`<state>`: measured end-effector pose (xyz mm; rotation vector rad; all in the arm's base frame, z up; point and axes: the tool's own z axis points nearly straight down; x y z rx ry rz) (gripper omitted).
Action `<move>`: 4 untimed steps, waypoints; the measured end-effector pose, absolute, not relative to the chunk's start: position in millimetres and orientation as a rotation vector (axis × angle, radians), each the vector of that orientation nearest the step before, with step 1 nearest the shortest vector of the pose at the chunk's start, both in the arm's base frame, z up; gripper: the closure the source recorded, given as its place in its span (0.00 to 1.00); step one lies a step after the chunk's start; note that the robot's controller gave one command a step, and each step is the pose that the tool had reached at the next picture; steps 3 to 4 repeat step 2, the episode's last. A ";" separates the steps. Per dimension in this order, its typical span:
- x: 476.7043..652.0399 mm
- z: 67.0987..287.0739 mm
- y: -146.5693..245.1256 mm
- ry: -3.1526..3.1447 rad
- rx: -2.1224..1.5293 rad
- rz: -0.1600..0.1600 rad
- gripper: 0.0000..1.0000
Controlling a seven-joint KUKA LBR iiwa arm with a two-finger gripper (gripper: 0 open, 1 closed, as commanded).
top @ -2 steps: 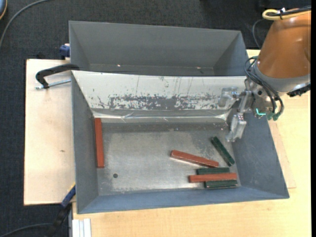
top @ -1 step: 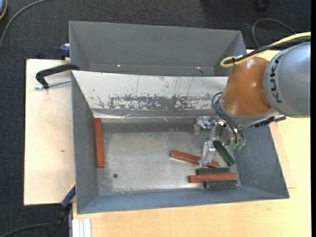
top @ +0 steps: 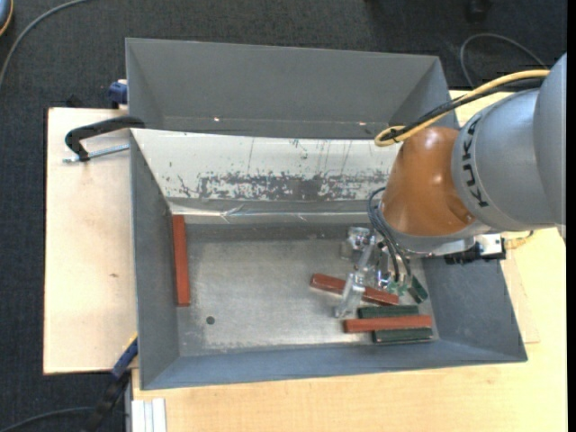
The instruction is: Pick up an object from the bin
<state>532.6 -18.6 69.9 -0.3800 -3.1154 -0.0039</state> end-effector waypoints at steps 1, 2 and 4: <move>533.3 70.5 -20.0 -3.118 -0.381 -0.001 1.00; 525.6 213.5 -35.9 -3.130 -0.403 -0.002 1.00; 525.6 213.5 -35.9 -3.130 -0.403 -0.002 1.00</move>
Offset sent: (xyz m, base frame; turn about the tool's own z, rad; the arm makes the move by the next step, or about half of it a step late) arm 0.0000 0.0000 0.0000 0.0000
